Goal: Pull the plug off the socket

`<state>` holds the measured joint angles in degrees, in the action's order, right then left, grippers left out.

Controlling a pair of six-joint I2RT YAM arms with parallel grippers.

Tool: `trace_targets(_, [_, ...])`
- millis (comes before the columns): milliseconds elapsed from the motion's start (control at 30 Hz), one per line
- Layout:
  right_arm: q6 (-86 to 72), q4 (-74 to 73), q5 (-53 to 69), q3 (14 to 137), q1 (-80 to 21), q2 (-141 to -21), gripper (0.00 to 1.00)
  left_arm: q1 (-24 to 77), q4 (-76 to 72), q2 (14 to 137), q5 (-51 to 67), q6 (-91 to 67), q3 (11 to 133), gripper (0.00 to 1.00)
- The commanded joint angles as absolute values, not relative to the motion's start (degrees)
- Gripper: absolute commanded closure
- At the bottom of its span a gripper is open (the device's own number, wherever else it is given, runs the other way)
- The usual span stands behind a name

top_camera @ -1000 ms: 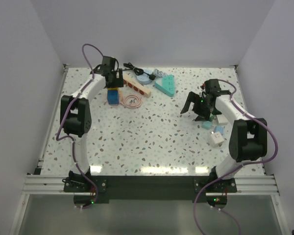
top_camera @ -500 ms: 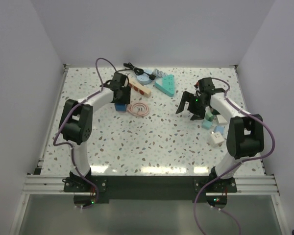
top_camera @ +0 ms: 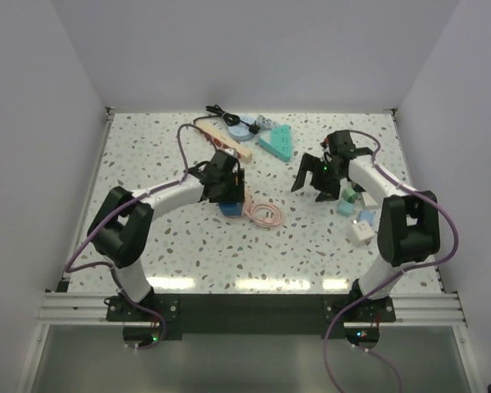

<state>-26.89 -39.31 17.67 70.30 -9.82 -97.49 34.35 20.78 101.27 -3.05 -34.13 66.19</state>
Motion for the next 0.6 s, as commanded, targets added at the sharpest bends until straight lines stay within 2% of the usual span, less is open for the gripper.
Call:
trace_targets(0, [-25.9, -38.4, 17.8, 72.6, -10.7, -95.7, 0.01, 35.8, 21.6, 103.4, 2.6, -44.0, 65.0, 0.26])
trace_targets(33, [-25.9, -38.8, 17.8, 73.4, -10.9, -95.9, 0.01, 35.8, 21.6, 103.3, 2.6, -44.5, 65.6, 0.15])
trace_targets(100, [-25.8, -39.3, 17.2, 74.2, -11.4, -96.2, 0.01, 35.9, 21.5, 102.7, 3.3, -46.1, 66.2, 0.0])
trace_targets(333, [-26.0, -40.9, 14.8, 78.4, -14.4, -97.1, 0.01, 36.3, 20.4, 95.4, 2.3, -49.2, 65.3, 0.0])
trace_targets(567, [-28.1, -41.6, 10.6, 85.1, -23.5, -101.2, 0.01, 34.4, 19.7, 81.6, -5.3, -48.0, 62.3, 0.0])
